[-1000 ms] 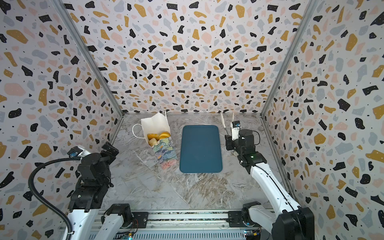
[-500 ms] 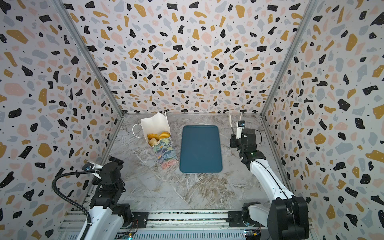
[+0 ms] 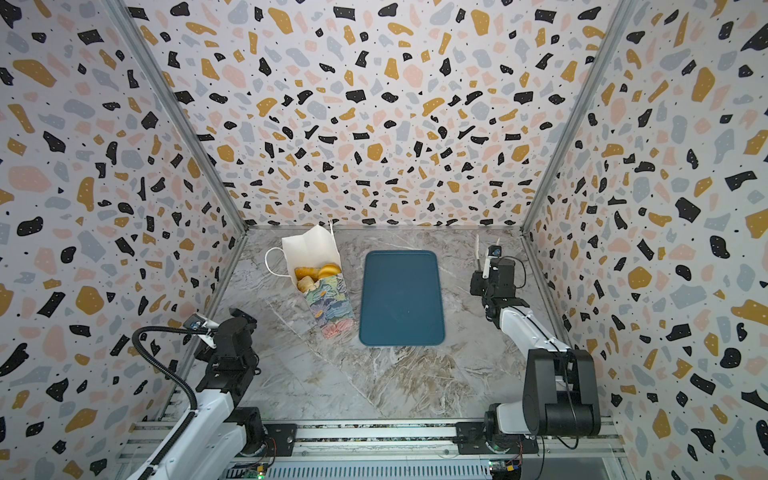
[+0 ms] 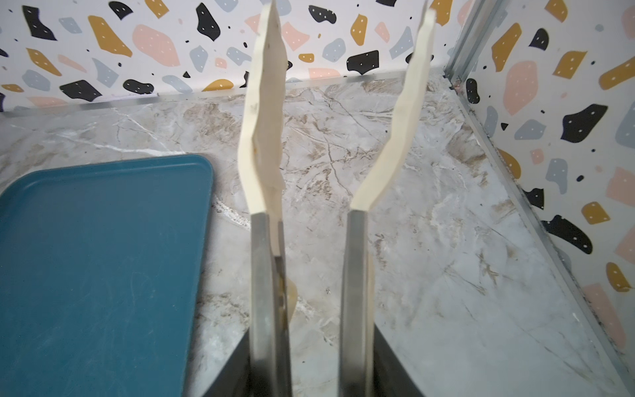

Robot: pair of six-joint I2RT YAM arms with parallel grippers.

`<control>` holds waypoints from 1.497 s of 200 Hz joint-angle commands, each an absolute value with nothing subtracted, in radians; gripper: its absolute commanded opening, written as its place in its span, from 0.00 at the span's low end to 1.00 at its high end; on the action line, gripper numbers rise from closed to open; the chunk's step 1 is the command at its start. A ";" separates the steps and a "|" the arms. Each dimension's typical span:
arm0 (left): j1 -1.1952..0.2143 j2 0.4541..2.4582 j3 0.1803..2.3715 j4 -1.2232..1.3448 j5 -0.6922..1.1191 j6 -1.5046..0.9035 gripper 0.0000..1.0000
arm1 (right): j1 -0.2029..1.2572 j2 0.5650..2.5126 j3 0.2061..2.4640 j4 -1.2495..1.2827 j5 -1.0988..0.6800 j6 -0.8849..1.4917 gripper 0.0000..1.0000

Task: Pack bread into a paper bag
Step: Place the pair of food tongs at the top-right of the table.

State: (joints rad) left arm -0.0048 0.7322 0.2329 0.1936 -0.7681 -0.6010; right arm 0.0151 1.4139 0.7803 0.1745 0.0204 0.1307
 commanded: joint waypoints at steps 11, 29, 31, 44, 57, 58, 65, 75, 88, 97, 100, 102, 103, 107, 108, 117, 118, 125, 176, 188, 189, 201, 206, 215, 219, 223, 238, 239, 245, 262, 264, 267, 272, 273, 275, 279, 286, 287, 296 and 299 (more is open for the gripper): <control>-0.002 0.753 0.192 0.360 -0.782 -0.545 0.99 | 0.000 1.488 0.813 0.255 0.032 0.134 0.42; -0.002 0.772 0.184 0.391 -0.773 -0.532 1.00 | -0.008 1.551 0.839 0.255 0.025 0.135 0.42; -0.002 0.774 0.185 0.393 -0.773 -0.530 1.00 | -0.010 1.557 0.841 0.254 0.025 0.135 0.42; -0.002 0.792 0.191 0.399 -0.771 -0.513 1.00 | -0.012 1.597 0.863 0.258 0.020 0.133 0.42; -0.002 0.805 0.201 0.400 -0.768 -0.499 0.99 | -0.015 1.635 0.889 0.248 0.015 0.129 0.42; -0.002 0.807 0.201 0.400 -0.767 -0.497 0.99 | -0.015 1.637 0.891 0.248 0.014 0.129 0.42; -0.003 0.813 0.202 0.404 -0.765 -0.488 0.99 | -0.017 1.657 0.904 0.245 0.013 0.126 0.42; -0.002 0.818 0.202 0.409 -0.763 -0.478 0.99 | -0.016 1.683 0.922 0.240 0.012 0.124 0.42; -0.002 0.821 0.202 0.414 -0.758 -0.465 1.00 | -0.017 1.711 0.939 0.235 0.011 0.123 0.42; -0.002 0.822 0.199 0.422 -0.753 -0.462 1.00 | -0.020 1.728 0.947 0.235 0.009 0.125 0.42; -0.002 0.822 0.197 0.425 -0.753 -0.462 1.00 | -0.020 1.734 0.950 0.237 0.007 0.125 0.42; -0.002 0.822 0.197 0.427 -0.750 -0.461 1.00 | -0.021 1.738 0.951 0.237 0.006 0.125 0.42; -0.002 0.822 0.196 0.428 -0.749 -0.460 0.99 | -0.021 1.739 0.952 0.237 0.007 0.126 0.42; -0.002 0.822 0.194 0.433 -0.746 -0.459 0.99 | -0.021 1.746 0.952 0.240 0.007 0.126 0.42; -0.002 0.823 0.194 0.434 -0.745 -0.459 0.99 | -0.021 1.747 0.952 0.241 0.007 0.126 0.42; -0.002 0.826 0.191 0.446 -0.737 -0.458 1.00 | -0.023 1.766 0.958 0.240 0.006 0.126 0.42; -0.002 0.827 0.190 0.447 -0.737 -0.458 0.99 | -0.023 1.768 0.958 0.240 0.006 0.126 0.42; -0.002 0.832 0.190 0.453 -0.734 -0.457 0.99 | -0.026 1.782 0.964 0.234 0.002 0.126 0.42; -0.002 0.872 0.199 0.469 -0.727 -0.456 1.00 | -0.033 1.816 0.964 0.219 -0.020 0.125 0.44; -0.002 0.876 0.201 0.475 -0.726 -0.457 0.99 | -0.032 1.820 0.963 0.214 -0.020 0.125 0.47; -0.002 0.875 0.201 0.475 -0.726 -0.456 1.00 | -0.032 1.819 0.963 0.212 -0.020 0.125 0.47; -0.003 0.878 0.201 0.476 -0.726 -0.456 0.99 | -0.033 1.821 0.963 0.205 -0.021 0.126 0.50; -0.002 0.878 0.204 0.476 -0.726 -0.457 0.99 | -0.033 1.820 0.962 0.203 -0.021 0.127 0.52; -0.002 0.879 0.205 0.473 -0.725 -0.456 1.00 | -0.034 1.815 0.962 0.198 -0.021 0.130 0.54; -0.002 0.877 0.206 0.471 -0.724 -0.457 0.99 | -0.035 1.813 0.962 0.197 -0.023 0.131 0.55; -0.002 0.877 0.206 0.469 -0.724 -0.459 0.99 | -0.034 1.810 0.960 0.198 -0.026 0.133 0.57; -0.002 0.872 0.207 0.463 -0.722 -0.459 0.99 | -0.035 1.794 0.954 0.192 -0.034 0.139 0.61; -0.003 0.872 0.207 0.463 -0.722 -0.459 1.00 | -0.035 1.794 0.953 0.193 -0.034 0.139 0.62; -0.002 0.871 0.208 0.461 -0.724 -0.459 1.00 | -0.035 1.790 0.952 0.191 -0.034 0.142 0.64; -0.002 0.864 0.210 0.450 -0.724 -0.462 1.00 | -0.040 1.768 0.947 0.186 -0.039 0.151 0.69; -0.002 0.863 0.210 0.450 -0.724 -0.462 1.00 | -0.040 1.766 0.944 0.186 -0.039 0.152 0.69; -0.002 0.862 0.211 0.448 -0.724 -0.464 1.00 | -0.039 1.761 0.943 0.185 -0.041 0.154 0.69; -0.002 0.859 0.212 0.445 -0.724 -0.463 0.99 | -0.041 1.754 0.940 0.186 -0.044 0.157 0.70; -0.002 0.859 0.212 0.445 -0.725 -0.463 0.99 | -0.041 1.752 0.938 0.186 -0.045 0.158 0.70; -0.002 0.858 0.212 0.444 -0.725 -0.463 0.99 | -0.043 1.750 0.938 0.186 -0.047 0.159 0.71; -0.002 0.856 0.212 0.442 -0.726 -0.464 0.99 | -0.044 1.743 0.935 0.186 -0.046 0.162 0.72; -0.002 0.853 0.212 0.439 -0.727 -0.466 0.99 | -0.045 1.732 0.929 0.184 -0.048 0.167 0.73; -0.002 0.853 0.212 0.439 -0.727 -0.466 1.00 | -0.046 1.731 0.929 0.184 -0.048 0.168 0.74; -0.002 0.850 0.213 0.433 -0.728 -0.469 0.99 | -0.050 1.719 0.922 0.184 -0.053 0.175 0.75; -0.002 0.849 0.213 0.430 -0.729 -0.469 0.99 | -0.050 1.715 0.920 0.183 -0.054 0.177 0.75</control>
State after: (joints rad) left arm -0.0048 0.8642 0.1967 0.4217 -0.7158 -0.4671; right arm -0.0383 1.8015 0.9295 0.1833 -0.0387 0.1493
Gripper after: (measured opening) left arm 0.995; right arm 0.743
